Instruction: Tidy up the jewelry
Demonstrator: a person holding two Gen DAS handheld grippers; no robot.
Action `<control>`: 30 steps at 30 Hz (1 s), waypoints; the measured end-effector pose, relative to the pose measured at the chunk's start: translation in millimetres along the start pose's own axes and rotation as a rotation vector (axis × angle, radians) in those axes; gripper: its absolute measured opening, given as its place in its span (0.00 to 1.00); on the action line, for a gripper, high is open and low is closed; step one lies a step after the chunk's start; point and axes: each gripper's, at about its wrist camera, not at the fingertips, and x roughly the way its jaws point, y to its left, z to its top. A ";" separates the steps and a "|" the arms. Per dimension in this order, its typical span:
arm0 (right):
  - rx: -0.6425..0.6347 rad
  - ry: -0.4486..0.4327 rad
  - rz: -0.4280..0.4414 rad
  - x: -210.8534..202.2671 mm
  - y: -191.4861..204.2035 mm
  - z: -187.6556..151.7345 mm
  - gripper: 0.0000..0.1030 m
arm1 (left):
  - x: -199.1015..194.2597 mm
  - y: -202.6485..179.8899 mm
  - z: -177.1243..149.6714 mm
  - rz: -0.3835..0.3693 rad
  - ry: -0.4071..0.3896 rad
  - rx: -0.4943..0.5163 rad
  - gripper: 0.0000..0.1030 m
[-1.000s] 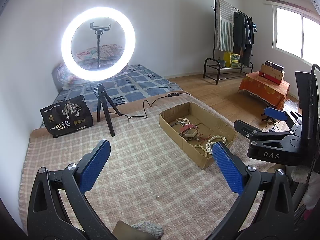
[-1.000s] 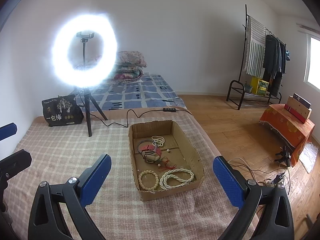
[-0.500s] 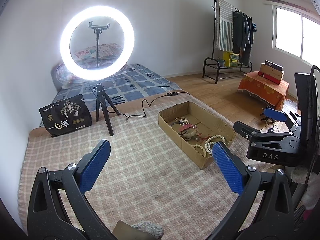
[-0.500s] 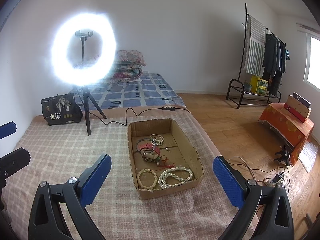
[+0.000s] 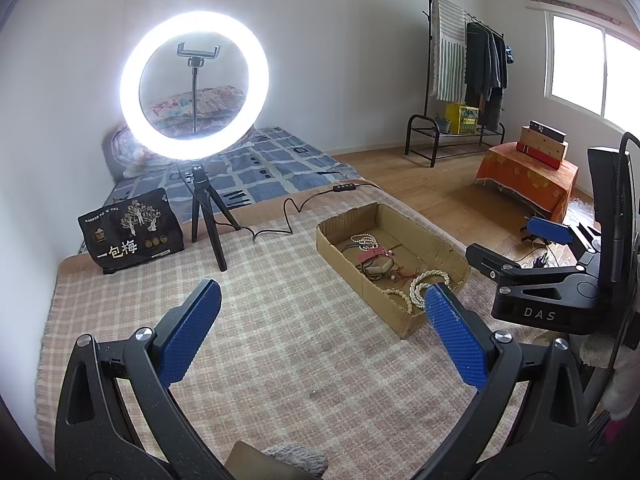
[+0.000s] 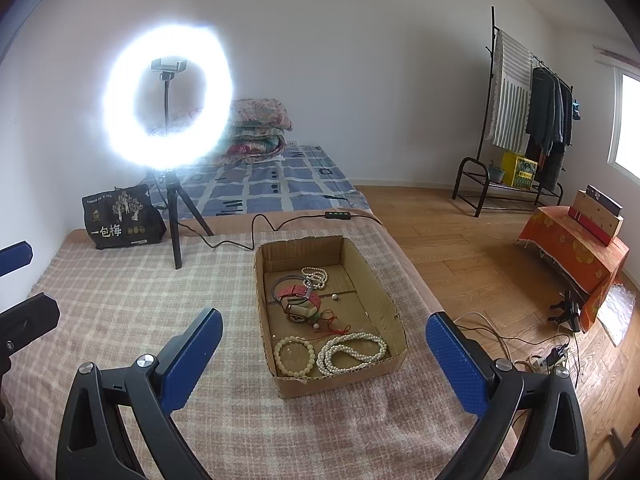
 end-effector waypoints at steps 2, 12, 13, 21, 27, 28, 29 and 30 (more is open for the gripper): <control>0.000 -0.001 -0.001 0.0 0.2 0.2 1.00 | 0.0 1.1 0.5 0.002 0.000 -0.001 1.00; -0.005 0.003 0.001 0.7 0.6 -1.6 1.00 | -0.3 -3.8 -2.5 -0.007 0.008 -0.002 1.00; -0.007 0.004 0.001 1.1 0.6 -2.6 1.00 | -1.5 -6.4 -3.4 -0.013 0.005 0.002 1.00; -0.019 0.012 -0.002 2.9 1.7 -3.7 1.00 | -8.7 -9.5 -7.6 0.025 -0.025 0.024 1.00; -0.012 0.012 -0.012 2.5 -1.8 -4.2 1.00 | -4.9 -5.5 -6.3 0.029 0.009 0.005 1.00; -0.011 0.013 -0.014 2.8 -2.3 -3.6 1.00 | -3.5 -4.0 -4.8 0.031 0.010 0.005 1.00; -0.010 0.015 -0.015 3.1 -2.9 -4.0 1.00 | -3.4 -3.7 -4.8 0.036 0.010 0.007 1.00; -0.011 0.016 -0.016 3.9 -3.1 -3.7 1.00 | -2.8 -3.0 -4.2 0.036 0.009 0.007 1.00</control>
